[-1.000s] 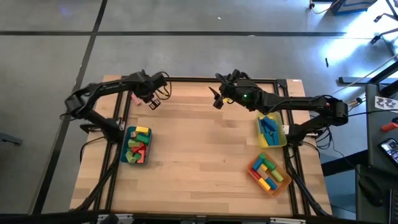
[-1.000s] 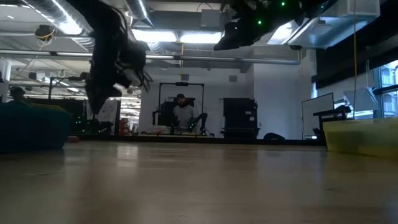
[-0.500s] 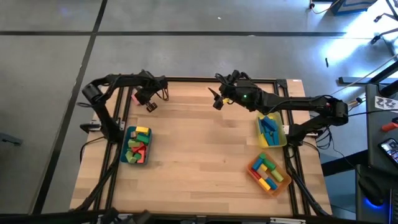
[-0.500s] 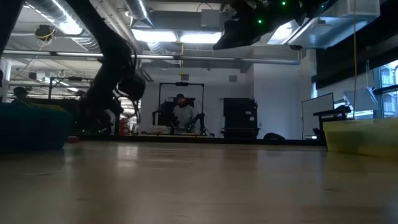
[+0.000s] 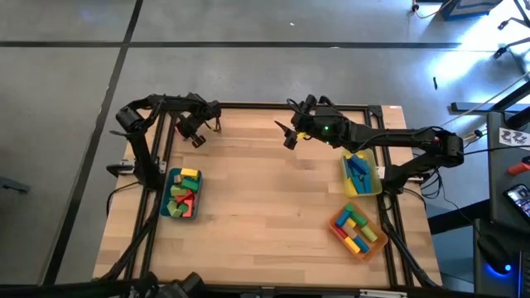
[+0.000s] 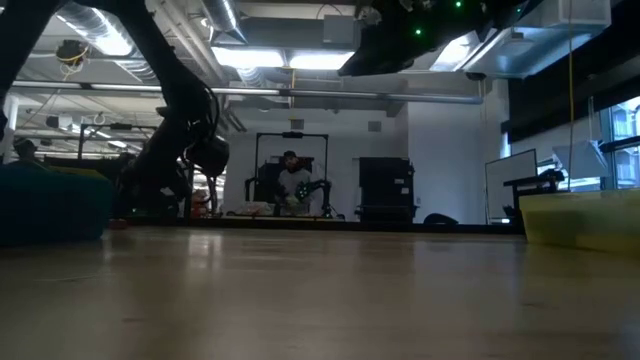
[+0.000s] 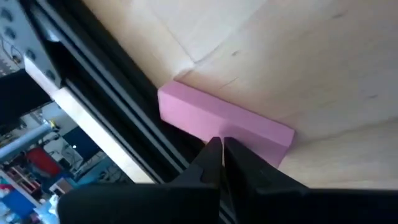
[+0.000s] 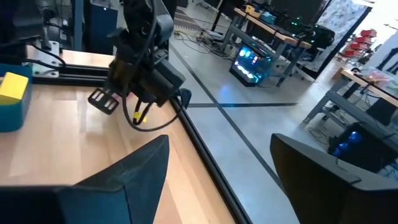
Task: Sort blocks by size
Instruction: Put the pink rectangular block into the yellow bin
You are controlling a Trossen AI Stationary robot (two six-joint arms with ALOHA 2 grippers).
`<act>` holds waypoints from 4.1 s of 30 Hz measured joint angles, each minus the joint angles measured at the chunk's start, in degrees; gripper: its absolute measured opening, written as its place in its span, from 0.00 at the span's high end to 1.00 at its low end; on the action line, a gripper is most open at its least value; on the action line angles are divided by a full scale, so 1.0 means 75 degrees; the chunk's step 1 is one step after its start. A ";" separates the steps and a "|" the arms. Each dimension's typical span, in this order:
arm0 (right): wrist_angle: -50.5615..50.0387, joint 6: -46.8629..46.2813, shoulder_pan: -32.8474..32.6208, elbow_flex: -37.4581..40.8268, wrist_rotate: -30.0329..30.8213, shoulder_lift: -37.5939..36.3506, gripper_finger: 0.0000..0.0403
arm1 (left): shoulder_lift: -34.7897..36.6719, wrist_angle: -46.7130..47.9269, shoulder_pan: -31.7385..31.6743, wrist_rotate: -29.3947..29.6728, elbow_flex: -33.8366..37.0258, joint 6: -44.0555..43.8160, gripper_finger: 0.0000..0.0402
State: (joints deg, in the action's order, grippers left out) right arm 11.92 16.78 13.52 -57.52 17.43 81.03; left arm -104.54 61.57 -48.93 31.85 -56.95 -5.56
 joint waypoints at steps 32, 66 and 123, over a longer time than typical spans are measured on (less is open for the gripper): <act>-0.0008 0.0017 0.0000 -0.0009 -0.0021 -0.0003 0.30 | -0.0010 -0.1101 0.4270 -0.2497 -0.1016 0.0526 0.99; -0.0712 0.0026 0.0000 -0.0009 -0.0021 -0.0006 0.30 | 0.0566 -0.1249 0.5377 -0.1978 -0.0941 0.6195 0.54; -0.0690 0.0029 0.0000 -0.0009 -0.0021 -0.0006 0.30 | 0.0531 -0.3783 0.3768 -0.4053 -0.0187 0.2223 0.72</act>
State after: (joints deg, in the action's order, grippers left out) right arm 6.75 16.99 13.52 -57.58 17.28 80.99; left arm -100.55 33.19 -20.67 1.45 -58.35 11.11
